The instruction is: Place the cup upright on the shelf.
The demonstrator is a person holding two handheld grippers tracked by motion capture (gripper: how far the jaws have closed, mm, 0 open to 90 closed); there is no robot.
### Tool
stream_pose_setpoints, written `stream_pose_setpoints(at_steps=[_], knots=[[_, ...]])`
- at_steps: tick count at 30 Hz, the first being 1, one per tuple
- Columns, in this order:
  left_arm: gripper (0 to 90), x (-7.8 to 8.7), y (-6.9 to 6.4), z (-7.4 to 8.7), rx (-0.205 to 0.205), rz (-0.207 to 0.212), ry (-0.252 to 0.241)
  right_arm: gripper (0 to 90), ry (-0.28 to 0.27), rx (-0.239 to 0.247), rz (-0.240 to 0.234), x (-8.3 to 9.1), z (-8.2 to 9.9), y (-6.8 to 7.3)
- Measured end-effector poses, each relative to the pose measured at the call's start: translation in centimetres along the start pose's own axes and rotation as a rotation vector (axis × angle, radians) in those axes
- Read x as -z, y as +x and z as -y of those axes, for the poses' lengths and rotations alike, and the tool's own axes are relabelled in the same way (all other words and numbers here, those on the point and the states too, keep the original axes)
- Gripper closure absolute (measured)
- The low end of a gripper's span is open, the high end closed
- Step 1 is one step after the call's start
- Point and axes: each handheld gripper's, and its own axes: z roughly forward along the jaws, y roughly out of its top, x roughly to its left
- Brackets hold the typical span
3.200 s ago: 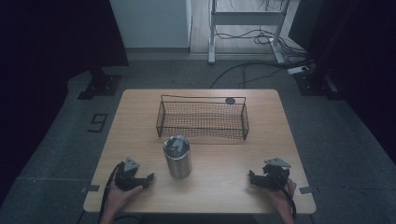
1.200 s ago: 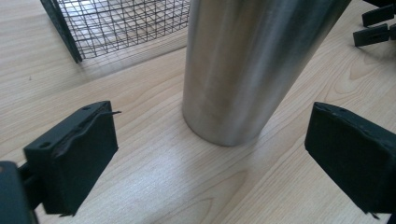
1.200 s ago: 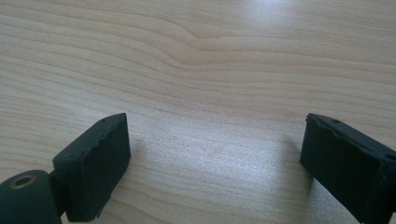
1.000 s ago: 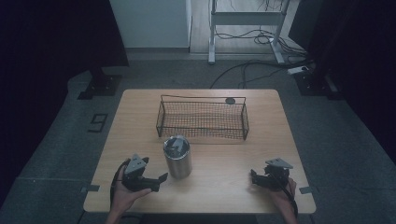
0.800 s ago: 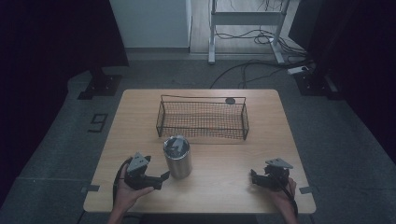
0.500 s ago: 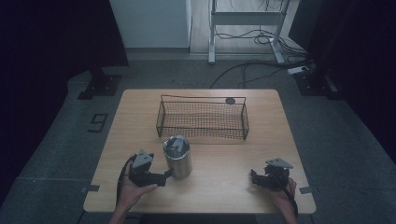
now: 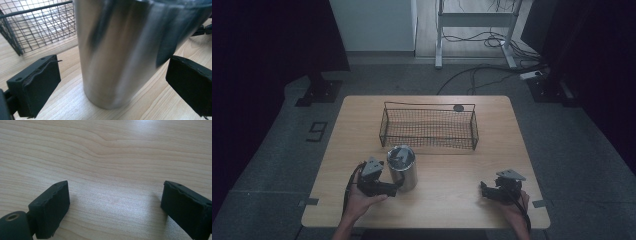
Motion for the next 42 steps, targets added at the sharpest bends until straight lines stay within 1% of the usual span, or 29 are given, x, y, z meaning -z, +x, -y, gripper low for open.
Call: stream_pose_setpoints(at_steps=[9, 16, 24, 27, 34, 36, 40, 42], knots=[[0.0, -0.9, -0.2, -0.6, -0.007, 0.02, -0.012, 7.8, 0.0, 0.0, 0.002, 0.0, 0.0, 0.0], [0.0, -1.9, -0.4, -1.1, 0.003, 0.032, -0.024, 7.8, 0.0, 0.0, 0.004, 0.0, 0.0, 0.0], [0.0, -2.6, -0.8, -1.5, 0.002, 0.005, -0.045, 7.9, -0.001, -0.001, 0.004, 0.0, 0.0, 0.0], [0.0, -3.0, -0.8, -1.6, 0.0, 0.001, -0.038, 7.9, -0.001, -0.002, 0.004, 0.0, 0.0, 0.0], [0.2, -3.7, -1.1, -1.8, -0.008, -0.024, -0.053, 7.9, -0.001, -0.002, 0.004, 0.0, 0.0, 0.0], [0.9, -3.8, -1.2, -1.8, -0.008, -0.027, -0.064, 8.0, -0.001, -0.003, 0.004, 0.0, 0.0, 0.0], [2.4, -3.7, -1.3, -1.7, -0.022, -0.04, -0.068, 8.2, -0.002, -0.003, 0.003, 0.0, 0.0, -0.1], [3.0, -3.7, -1.3, -1.7, -0.029, -0.04, -0.07, 8.4, -0.002, -0.002, 0.002, 0.1, 0.1, -0.1]])
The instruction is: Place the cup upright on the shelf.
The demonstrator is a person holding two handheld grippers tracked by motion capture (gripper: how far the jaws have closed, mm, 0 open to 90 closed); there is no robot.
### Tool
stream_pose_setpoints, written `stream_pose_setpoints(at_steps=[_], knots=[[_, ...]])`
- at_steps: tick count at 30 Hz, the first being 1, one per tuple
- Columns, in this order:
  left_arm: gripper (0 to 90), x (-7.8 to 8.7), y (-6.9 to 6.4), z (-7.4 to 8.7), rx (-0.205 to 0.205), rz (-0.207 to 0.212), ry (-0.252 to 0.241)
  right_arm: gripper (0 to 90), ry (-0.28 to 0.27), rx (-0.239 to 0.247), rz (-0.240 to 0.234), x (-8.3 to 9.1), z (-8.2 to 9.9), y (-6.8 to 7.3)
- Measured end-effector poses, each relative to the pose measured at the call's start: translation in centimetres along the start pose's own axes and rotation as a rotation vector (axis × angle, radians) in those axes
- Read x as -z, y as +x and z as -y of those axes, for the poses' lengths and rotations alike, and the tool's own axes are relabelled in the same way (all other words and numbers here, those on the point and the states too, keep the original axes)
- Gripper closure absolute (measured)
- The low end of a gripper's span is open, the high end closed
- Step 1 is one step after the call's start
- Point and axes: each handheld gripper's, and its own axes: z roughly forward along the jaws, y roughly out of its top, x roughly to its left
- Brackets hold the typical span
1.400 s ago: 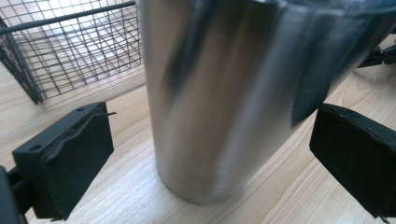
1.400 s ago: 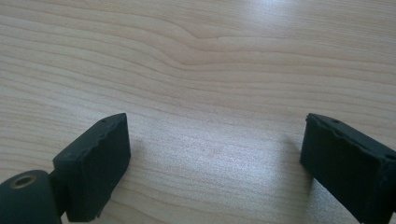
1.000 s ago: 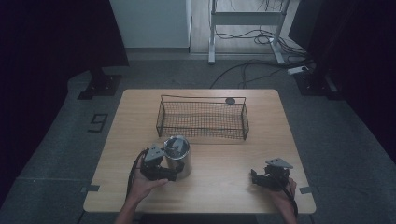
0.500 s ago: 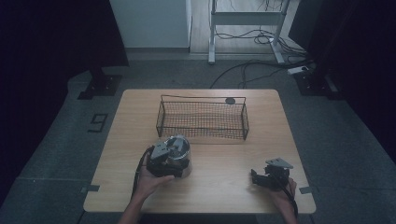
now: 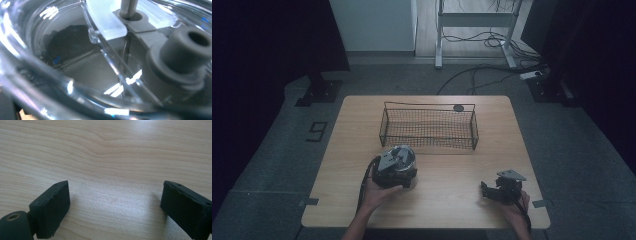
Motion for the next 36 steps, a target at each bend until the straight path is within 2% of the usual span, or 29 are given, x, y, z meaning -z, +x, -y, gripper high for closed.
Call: stream_pose_setpoints(at_steps=[12, 15, 26, 36], knots=[[3.5, 0.0, 0.0, 0.0, -0.013, 0.001, -0.004, 8.4, -0.001, -0.001, 0.001, 0.0, 0.0, 0.0], [3.6, 0.1, -0.2, -0.1, -0.023, -0.01, -0.013, 8.4, 0.0, -0.001, 0.001, 0.0, 0.0, 0.0], [3.6, 1.3, 0.3, -1.3, -0.005, 0.007, -0.043, 8.5, -0.002, -0.001, -0.001, 0.0, 0.0, -0.1], [3.6, 2.3, 0.9, -2.4, 0.007, -0.003, -0.05, 8.7, -0.002, -0.001, 0.0, 0.0, 0.0, -0.1]])
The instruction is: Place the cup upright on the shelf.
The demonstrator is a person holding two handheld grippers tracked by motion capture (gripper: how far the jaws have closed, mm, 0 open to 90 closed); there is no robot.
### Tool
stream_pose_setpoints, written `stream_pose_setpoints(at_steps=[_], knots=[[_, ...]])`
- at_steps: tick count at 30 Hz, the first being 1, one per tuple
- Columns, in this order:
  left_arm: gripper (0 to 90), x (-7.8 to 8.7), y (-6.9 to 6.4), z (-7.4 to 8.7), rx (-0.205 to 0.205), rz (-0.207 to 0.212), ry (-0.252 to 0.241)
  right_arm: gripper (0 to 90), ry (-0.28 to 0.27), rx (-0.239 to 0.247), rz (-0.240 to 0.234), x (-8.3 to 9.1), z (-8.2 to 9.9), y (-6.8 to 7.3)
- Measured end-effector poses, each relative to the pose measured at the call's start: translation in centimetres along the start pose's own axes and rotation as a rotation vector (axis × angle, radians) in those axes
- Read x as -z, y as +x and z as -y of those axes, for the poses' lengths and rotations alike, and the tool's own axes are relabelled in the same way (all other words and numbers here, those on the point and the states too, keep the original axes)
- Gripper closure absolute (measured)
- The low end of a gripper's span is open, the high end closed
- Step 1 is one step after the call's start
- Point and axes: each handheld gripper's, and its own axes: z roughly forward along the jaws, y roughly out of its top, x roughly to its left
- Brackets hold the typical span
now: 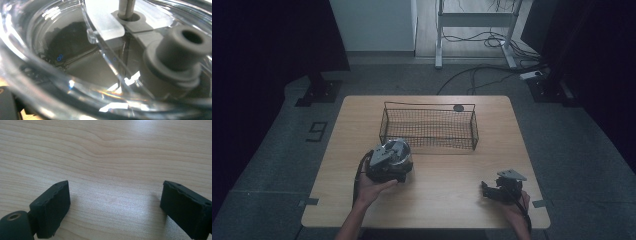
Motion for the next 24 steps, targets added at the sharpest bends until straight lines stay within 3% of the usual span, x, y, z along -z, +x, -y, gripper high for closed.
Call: stream_pose_setpoints(at_steps=[24], knots=[[3.6, 1.4, 0.7, -2.6, -0.012, -0.019, -0.045, 8.8, 0.0, 0.0, 0.001, 0.0, 0.0, 0.0]])
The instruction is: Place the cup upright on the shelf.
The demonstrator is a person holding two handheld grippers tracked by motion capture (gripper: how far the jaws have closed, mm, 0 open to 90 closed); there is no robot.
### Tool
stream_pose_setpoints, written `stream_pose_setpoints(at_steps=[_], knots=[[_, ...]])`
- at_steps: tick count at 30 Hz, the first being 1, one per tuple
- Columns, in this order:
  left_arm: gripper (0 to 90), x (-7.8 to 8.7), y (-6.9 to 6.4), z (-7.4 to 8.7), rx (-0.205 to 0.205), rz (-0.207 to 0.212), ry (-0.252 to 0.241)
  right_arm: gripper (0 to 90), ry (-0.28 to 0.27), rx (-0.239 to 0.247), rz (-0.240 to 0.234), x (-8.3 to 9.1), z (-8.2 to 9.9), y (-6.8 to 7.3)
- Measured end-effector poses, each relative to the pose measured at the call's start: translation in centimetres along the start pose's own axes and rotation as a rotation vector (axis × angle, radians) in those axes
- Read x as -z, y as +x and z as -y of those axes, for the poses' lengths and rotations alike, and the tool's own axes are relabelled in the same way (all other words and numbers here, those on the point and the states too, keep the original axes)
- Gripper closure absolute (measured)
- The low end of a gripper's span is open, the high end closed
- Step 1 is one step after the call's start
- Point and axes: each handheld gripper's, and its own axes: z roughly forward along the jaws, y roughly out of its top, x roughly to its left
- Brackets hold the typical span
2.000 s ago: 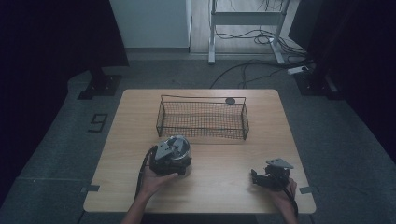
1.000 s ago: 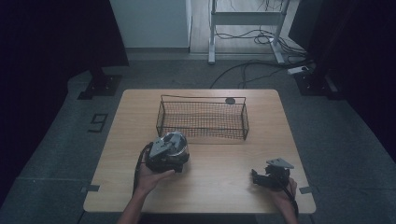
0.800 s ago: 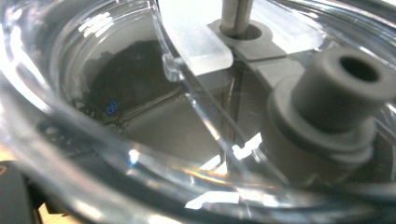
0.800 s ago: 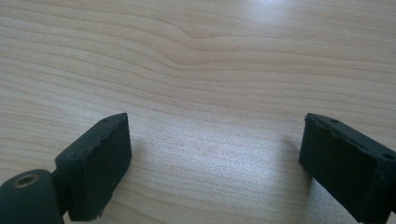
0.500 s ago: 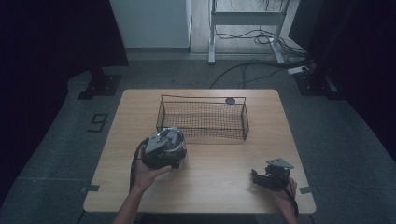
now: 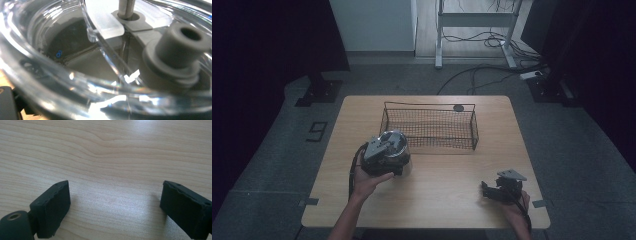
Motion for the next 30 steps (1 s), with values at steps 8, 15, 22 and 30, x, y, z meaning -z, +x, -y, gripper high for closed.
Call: stream_pose_setpoints(at_steps=[8, 15, 22, 30], knots=[[3.6, 0.3, 0.5, -1.0, 0.001, -0.003, -0.012, 8.8, 0.0, -0.001, 0.001, 0.0, 0.0, 0.0], [3.7, 0.2, 0.7, -1.9, -0.002, -0.002, -0.017, 8.9, -0.001, 0.0, 0.001, 0.0, 0.0, 0.0], [3.6, -0.3, 0.8, -2.6, -0.005, -0.004, -0.011, 9.1, -0.001, -0.001, 0.002, 0.0, 0.0, 0.0], [3.7, -0.7, 1.0, -3.3, -0.003, -0.001, -0.018, 9.1, -0.001, -0.001, 0.002, 0.0, 0.0, 0.0]])
